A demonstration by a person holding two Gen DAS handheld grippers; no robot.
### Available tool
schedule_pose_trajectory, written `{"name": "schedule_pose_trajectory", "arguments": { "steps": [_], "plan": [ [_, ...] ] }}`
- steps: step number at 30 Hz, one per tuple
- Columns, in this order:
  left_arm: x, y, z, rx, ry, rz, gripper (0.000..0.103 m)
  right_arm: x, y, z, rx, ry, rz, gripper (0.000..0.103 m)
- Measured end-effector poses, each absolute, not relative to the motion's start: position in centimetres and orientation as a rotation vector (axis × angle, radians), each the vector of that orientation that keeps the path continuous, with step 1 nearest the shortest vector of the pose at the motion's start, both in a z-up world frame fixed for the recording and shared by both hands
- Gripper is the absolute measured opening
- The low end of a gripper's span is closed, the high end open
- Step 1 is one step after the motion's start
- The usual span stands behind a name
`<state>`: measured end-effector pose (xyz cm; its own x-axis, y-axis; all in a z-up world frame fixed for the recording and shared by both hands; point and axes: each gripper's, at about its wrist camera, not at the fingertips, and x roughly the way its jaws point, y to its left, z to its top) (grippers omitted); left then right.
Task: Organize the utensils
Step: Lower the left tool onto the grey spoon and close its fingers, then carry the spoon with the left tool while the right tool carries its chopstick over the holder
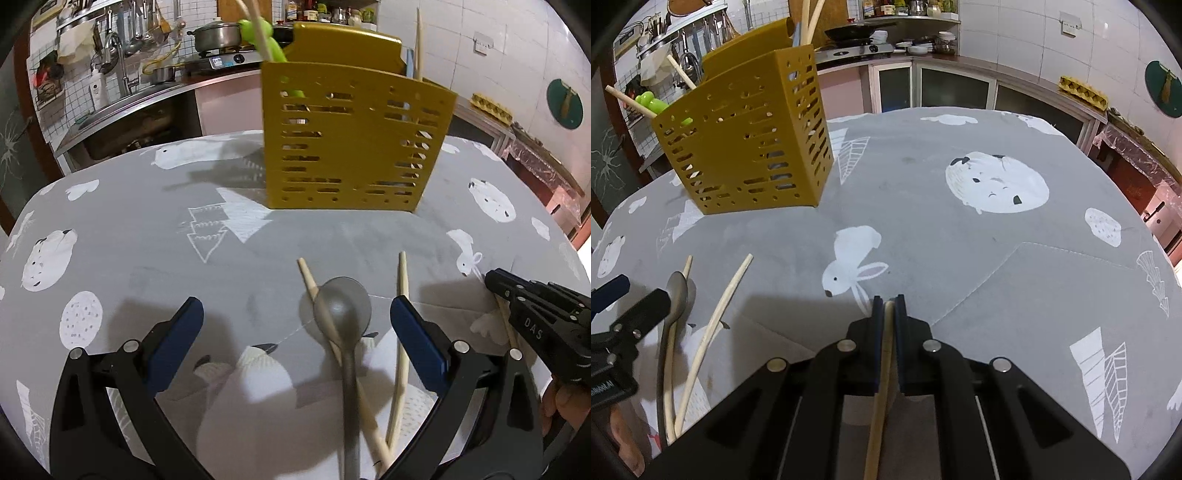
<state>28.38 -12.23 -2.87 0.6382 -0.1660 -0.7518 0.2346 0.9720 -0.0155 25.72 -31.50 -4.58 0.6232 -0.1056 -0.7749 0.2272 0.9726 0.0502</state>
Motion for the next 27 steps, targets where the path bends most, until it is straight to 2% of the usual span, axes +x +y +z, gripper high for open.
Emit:
{"name": "schedule_pose_trajectory", "arguments": {
  "steps": [3,6,8,15,17,19,23,27],
  "plan": [
    [28.6,-12.6,-3.1,0.083,0.866,-0.244,0.093,25.8,-31.5,-4.7,0.145,0.876,-0.191,0.007],
    [28.9,-13.3,-3.4,0.094,0.887,-0.254,0.084,25.7,-31.5,-4.7,0.146,0.875,-0.19,0.007],
    [29.1,-13.7,-3.6,0.104,0.902,-0.264,0.074,25.7,-31.5,-4.8,0.148,0.874,-0.19,0.007],
    [29.9,-14.5,-4.0,0.094,0.936,-0.292,0.059,25.6,-31.5,-4.8,0.149,0.875,-0.19,0.006],
    [30.1,-14.5,-4.1,0.087,0.947,-0.302,0.048,25.6,-31.5,-4.8,0.153,0.875,-0.188,0.007],
    [30.2,-14.6,-4.3,0.087,0.956,-0.303,0.042,25.6,-31.5,-4.8,0.155,0.875,-0.188,0.006],
    [30.2,-14.7,-4.2,0.091,0.946,-0.308,0.035,25.6,-31.5,-4.7,0.155,0.871,-0.192,0.006],
    [30.0,-14.4,-3.8,0.086,0.924,-0.308,0.035,25.3,-31.5,-4.5,0.158,0.859,-0.19,0.006]
  ]
}}
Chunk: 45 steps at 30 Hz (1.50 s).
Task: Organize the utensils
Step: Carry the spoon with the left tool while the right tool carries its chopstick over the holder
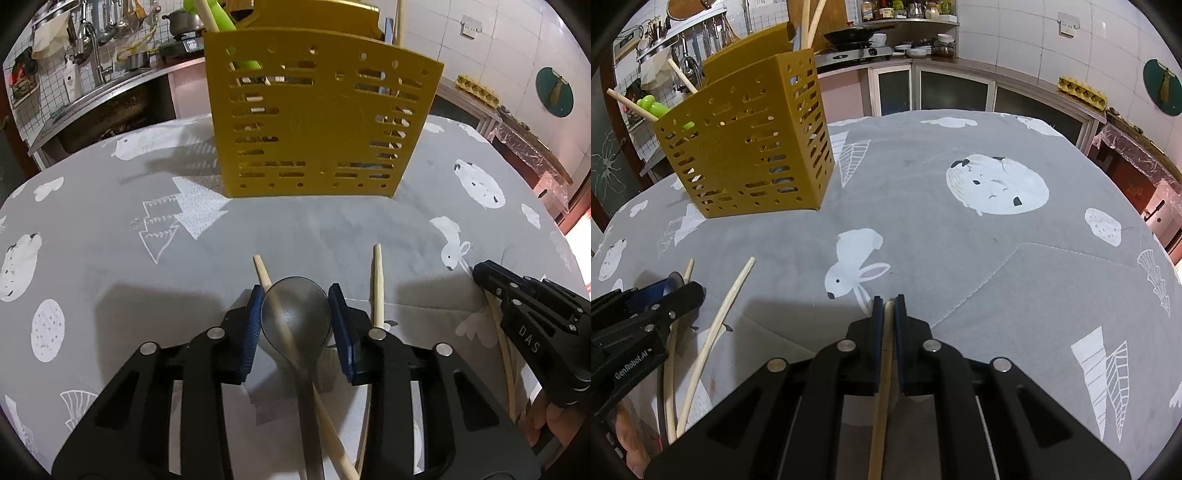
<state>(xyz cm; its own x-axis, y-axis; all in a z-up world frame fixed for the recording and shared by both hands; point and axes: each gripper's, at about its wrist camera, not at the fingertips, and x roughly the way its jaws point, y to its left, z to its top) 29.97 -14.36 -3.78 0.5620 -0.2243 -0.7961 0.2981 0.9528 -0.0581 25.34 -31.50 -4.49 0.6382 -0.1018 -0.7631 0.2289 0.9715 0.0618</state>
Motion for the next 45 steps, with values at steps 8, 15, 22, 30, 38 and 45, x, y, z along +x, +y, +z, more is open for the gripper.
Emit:
{"name": "schedule_pose_trajectory", "arguments": {
  "steps": [8,15,22,30,38,45],
  "plan": [
    [29.2,-13.0,-2.2,0.058,0.884,-0.311,0.035,24.6,-31.1,-2.4,0.165,0.792,-0.179,0.006],
    [27.6,-11.2,0.8,0.054,0.791,-0.302,0.035,23.9,-30.5,0.3,0.154,0.721,-0.17,0.006],
    [25.9,-9.0,3.4,0.018,0.72,-0.308,0.035,22.7,-30.1,2.6,0.155,0.63,-0.16,0.006],
    [24.4,-7.1,4.4,0.011,0.669,-0.3,0.035,20.9,-29.3,5.0,0.159,0.491,-0.159,0.006],
    [23.3,-5.9,5.1,-0.001,0.621,-0.291,0.035,18.9,-28.2,7.0,0.107,0.375,-0.165,0.006],
    [22.3,-5.3,6.0,-0.02,0.58,-0.294,0.034,17.2,-28.0,8.2,0.087,0.29,-0.174,0.006]
  ]
}}
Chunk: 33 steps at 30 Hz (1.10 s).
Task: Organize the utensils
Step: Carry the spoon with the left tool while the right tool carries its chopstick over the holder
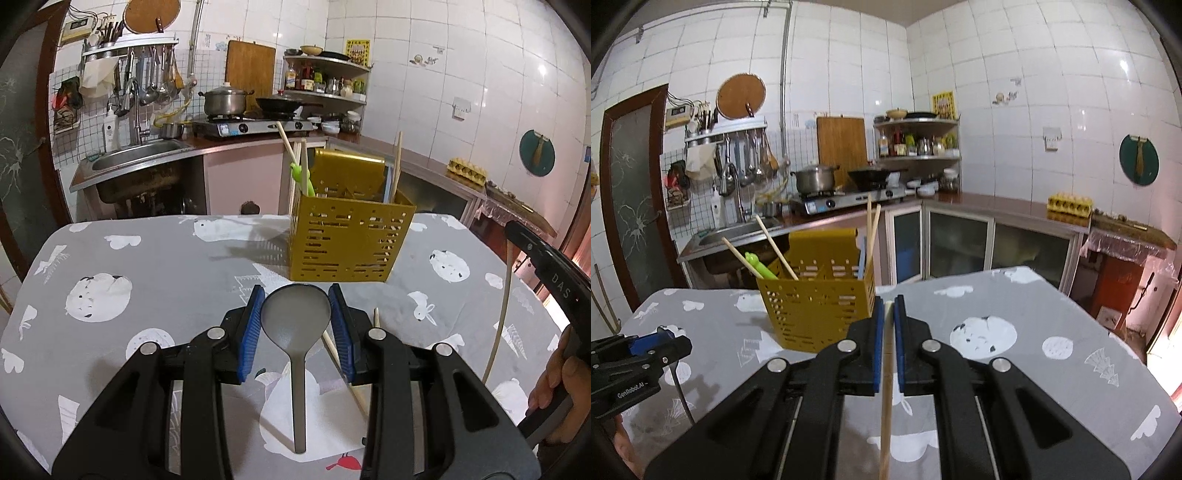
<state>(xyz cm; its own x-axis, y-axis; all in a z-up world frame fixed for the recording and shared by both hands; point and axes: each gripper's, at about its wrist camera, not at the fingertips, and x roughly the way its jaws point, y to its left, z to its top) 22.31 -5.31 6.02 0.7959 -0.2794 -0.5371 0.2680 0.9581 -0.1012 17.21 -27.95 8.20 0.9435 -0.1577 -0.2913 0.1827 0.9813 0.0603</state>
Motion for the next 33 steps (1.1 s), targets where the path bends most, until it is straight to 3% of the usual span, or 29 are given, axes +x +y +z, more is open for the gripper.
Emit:
{"name": "schedule_pose_trajectory", "arguments": {
  "steps": [19,33],
  "plan": [
    [22.9,-5.7,9.0,-0.034,0.493,-0.326,0.034,18.3,-28.2,11.3,0.108,0.197,-0.158,0.006],
    [26.3,-7.1,18.9,-0.074,0.322,-0.375,0.034,22.2,-28.4,18.2,0.109,0.116,-0.121,0.006]
  ]
}}
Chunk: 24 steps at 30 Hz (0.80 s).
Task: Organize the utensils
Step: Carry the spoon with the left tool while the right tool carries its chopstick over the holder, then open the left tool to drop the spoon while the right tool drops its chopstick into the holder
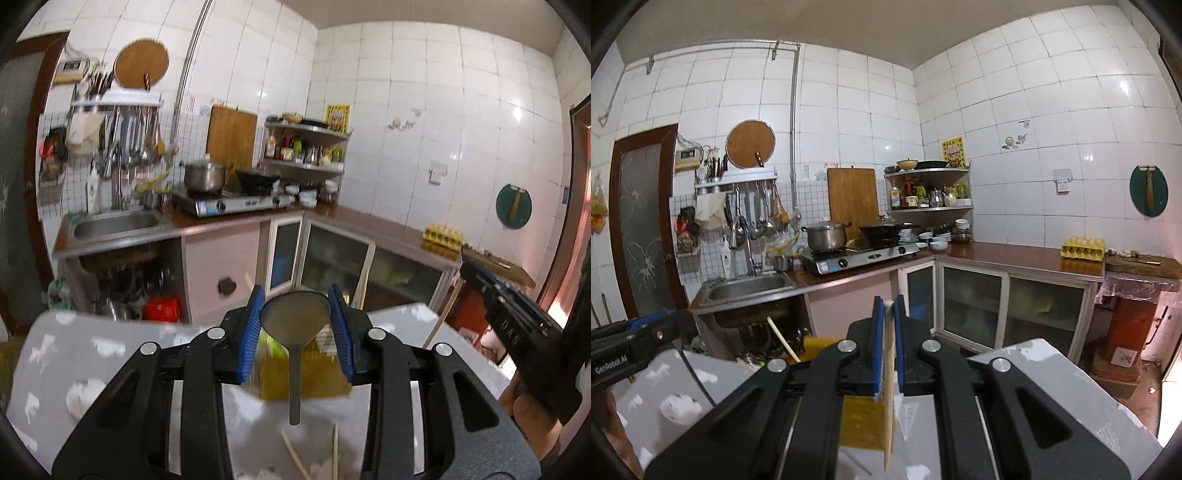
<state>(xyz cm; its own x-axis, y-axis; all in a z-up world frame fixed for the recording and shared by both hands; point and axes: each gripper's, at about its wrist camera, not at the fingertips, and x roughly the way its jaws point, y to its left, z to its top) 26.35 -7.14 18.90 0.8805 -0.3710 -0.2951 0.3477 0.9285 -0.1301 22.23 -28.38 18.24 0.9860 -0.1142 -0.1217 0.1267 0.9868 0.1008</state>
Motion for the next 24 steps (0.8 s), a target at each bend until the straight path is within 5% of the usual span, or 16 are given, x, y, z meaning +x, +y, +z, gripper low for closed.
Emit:
{"name": "schedule_pose_trajectory", "arguments": {
  "steps": [12,24],
  "plan": [
    [32.3,-10.1,22.1,-0.049,0.234,-0.348,0.034,27.4,-28.7,23.7,0.101,0.068,-0.104,0.006],
    [40.1,-11.9,14.4,-0.062,0.361,-0.338,0.034,33.8,-30.1,16.9,0.085,0.225,-0.104,0.006]
  ]
}}
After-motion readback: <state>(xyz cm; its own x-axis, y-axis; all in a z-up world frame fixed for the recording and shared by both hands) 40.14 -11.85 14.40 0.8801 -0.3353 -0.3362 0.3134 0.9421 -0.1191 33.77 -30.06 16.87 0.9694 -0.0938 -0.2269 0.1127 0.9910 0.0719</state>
